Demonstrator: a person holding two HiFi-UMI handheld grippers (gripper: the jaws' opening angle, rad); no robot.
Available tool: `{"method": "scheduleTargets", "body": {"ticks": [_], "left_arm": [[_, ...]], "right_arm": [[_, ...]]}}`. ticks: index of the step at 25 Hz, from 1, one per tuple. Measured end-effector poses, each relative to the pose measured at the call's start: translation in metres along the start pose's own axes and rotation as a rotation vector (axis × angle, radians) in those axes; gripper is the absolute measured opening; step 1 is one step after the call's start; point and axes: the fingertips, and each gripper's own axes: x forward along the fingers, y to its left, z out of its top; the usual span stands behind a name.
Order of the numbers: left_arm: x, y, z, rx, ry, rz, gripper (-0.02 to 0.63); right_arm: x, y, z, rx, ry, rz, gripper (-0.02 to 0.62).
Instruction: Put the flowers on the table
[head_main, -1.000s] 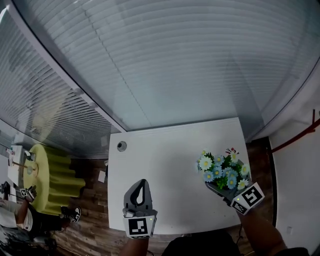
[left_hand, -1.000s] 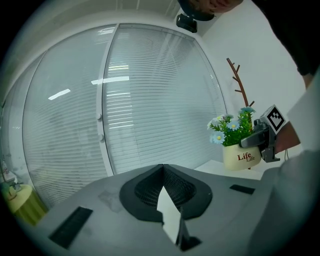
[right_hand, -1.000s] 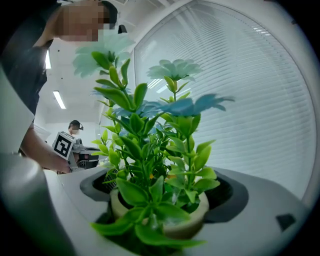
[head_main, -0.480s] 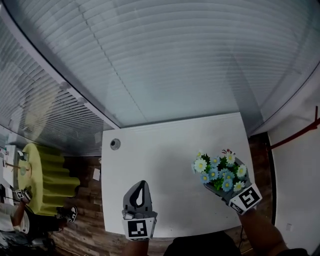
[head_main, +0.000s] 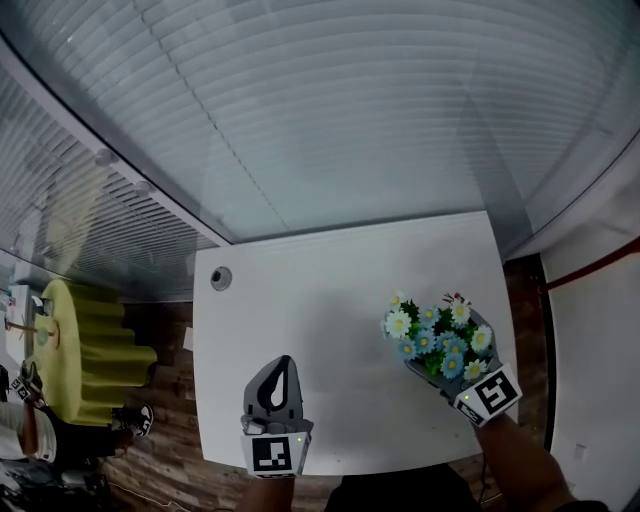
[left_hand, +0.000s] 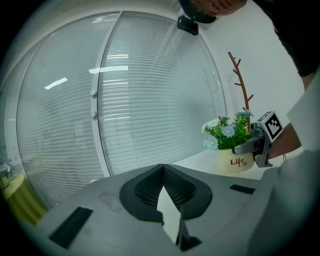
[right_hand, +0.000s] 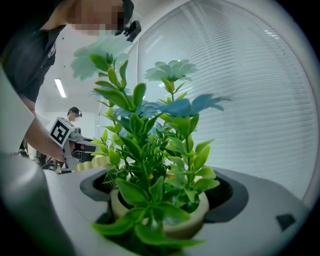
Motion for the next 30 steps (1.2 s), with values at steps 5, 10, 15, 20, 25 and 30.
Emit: {"method": "scheduleTargets", "body": {"ticks": [5,10,15,20,25,30], "left_arm": [[0.003,-0.007,-0.006,-0.002,-0.002,0.004,0.005],[0.005,-0.013,-0.009,-0.004,0.006,0.007,0.005],[0.008,-0.017,-0.009,-0.018,0.016,0.007,0.005],[0.010,-0.023,-0.010,-0.025,0.028,0.008,0.005],[0.008,-0.025,-0.010,-0.008,0.029,0.007,0.005],[0.009,-0.030,-0.014,-0.020,0.033,0.016,0.005]], "right_arm": [[0.001,-0.004,-0.012,0.003,-0.003,0.005,0.520],[0.000,-0.004,-0.020,-0.002,0.011,0.011,0.520],[0.002,-0.008,-0.023,0.002,0.019,0.013,0.520],[0.002,-0.008,-0.030,0.004,0.025,0.019,0.520],[0.002,-0.009,-0.039,0.000,0.033,0.018,0.520],[0.000,-0.007,-0.042,-0.013,0.026,0.022,0.520]]}}
